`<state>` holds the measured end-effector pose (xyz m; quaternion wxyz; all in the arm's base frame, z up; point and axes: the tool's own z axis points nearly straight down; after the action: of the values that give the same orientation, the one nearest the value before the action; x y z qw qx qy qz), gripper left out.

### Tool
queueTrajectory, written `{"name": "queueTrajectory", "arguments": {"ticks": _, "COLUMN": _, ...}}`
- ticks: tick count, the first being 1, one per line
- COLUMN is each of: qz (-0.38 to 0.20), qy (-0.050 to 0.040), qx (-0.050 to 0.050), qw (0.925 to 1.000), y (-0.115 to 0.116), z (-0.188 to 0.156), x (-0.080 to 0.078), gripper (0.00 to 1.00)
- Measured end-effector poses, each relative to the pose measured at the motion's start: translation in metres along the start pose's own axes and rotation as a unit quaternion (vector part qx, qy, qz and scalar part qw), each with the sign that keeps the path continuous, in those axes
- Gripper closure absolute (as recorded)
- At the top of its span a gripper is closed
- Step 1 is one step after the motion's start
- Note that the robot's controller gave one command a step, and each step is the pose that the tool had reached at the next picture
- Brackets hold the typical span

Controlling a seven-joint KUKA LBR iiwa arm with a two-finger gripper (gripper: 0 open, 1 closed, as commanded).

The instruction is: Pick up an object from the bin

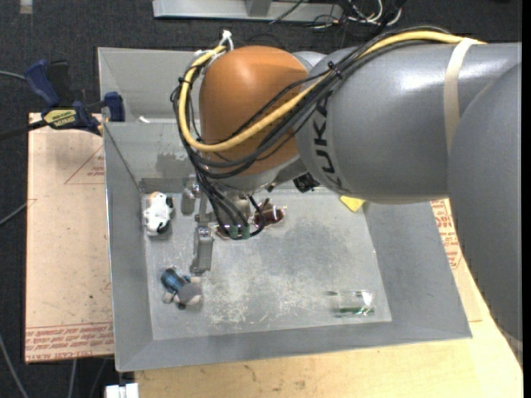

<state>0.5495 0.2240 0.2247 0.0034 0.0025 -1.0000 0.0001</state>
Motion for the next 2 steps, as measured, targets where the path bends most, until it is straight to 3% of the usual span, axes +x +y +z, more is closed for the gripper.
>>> {"name": "queueTrajectory", "arguments": {"ticks": 1, "qz": 0.002, "qy": -0.0038, "qx": -0.001, "qw": 1.0000, "y": -0.001, "z": -0.005, "x": -0.002, "gripper": 0.00}}
{"name": "queueTrajectory", "arguments": {"ticks": 2, "qz": -0.024, "qy": -0.0073, "qx": -0.002, "qw": 0.9997, "y": 0.015, "z": 0.048, "x": -0.003, "gripper": 0.00}}
